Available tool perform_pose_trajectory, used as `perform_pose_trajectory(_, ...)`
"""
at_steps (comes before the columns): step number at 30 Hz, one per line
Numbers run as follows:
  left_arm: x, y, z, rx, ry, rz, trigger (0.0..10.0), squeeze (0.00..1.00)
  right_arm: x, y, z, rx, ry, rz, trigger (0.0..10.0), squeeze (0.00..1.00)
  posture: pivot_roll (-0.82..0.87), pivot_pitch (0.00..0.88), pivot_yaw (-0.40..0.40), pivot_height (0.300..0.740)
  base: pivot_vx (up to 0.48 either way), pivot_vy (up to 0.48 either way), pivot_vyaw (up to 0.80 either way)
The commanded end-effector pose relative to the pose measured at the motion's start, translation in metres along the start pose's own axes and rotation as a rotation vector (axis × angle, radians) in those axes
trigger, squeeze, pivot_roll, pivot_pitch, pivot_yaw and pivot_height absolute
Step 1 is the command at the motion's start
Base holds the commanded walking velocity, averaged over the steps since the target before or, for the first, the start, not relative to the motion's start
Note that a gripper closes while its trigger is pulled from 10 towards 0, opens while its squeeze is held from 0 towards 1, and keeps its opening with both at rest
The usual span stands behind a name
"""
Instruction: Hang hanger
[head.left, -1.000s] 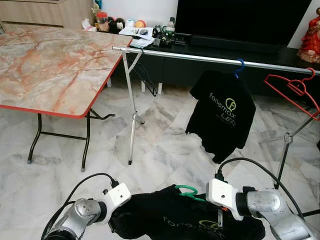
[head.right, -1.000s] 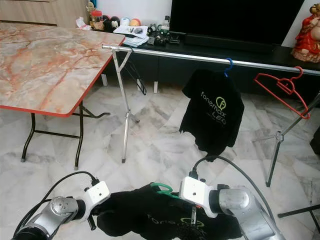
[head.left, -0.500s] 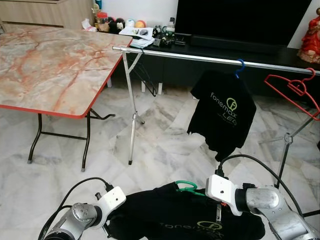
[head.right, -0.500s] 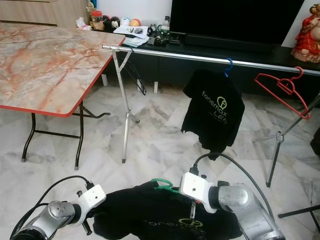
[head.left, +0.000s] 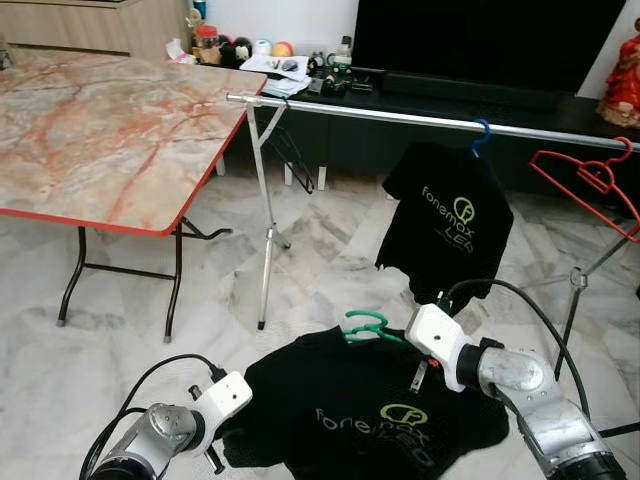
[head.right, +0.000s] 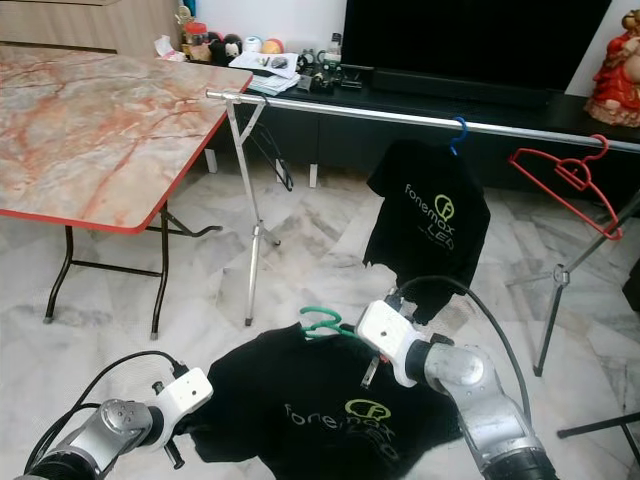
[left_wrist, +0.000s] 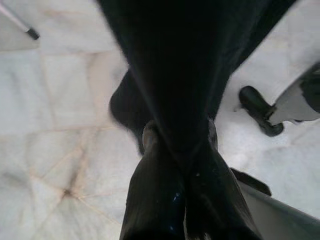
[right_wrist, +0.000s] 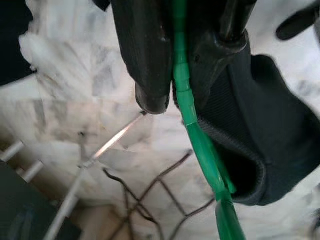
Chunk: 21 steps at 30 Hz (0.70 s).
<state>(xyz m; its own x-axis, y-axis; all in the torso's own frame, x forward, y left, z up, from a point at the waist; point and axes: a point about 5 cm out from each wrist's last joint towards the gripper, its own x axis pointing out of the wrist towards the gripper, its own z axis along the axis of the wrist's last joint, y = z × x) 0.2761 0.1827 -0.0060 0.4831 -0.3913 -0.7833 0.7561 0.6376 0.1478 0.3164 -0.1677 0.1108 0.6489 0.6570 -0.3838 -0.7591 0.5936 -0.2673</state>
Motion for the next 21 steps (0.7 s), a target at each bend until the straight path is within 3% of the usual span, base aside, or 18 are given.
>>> perform_pose_trajectory(1, -0.001, -0.02, -0.041, -0.035, 0.177, -0.096, 0.0, 0.0, -0.023, -0.048, 0.027, 0.044, -0.152, -0.297, 10.0, 0.0, 0.04, 0.07, -0.071, 0.74, 0.0, 0.0, 0.0)
perform_pose_trajectory(9, -0.004, -0.027, -0.043, -0.033, 0.207, -0.217, 0.0, 0.0, -0.025, -0.066, 0.016, 0.228, -0.127, -0.512, 10.0, 0.0, 0.04, 0.074, -0.07, 0.74, 0.0, 0.0, 0.0)
perform_pose_trajectory(16, -0.008, -0.03, -0.042, -0.042, 0.196, -0.306, 0.0, 0.0, -0.023, -0.067, 0.006, 0.258, -0.074, -0.571, 10.0, 0.0, 0.05, 0.076, -0.072, 0.74, 0.0, 0.0, 0.0)
perform_pose_trajectory(19, -0.008, -0.026, -0.039, -0.014, 0.182, -0.277, 0.0, 0.0, -0.016, -0.058, 0.003, 0.296, -0.065, -0.482, 10.0, 0.0, 0.05, 0.076, -0.072, 0.74, 0.0, 0.0, 0.0)
perform_pose_trajectory(21, -0.007, -0.017, -0.033, 0.024, 0.167, -0.181, 0.2, 0.0, -0.008, -0.041, -0.003, 0.265, 0.0, -0.312, 10.0, 0.0, 0.05, 0.074, -0.073, 0.74, 0.0, 0.0, 0.0)
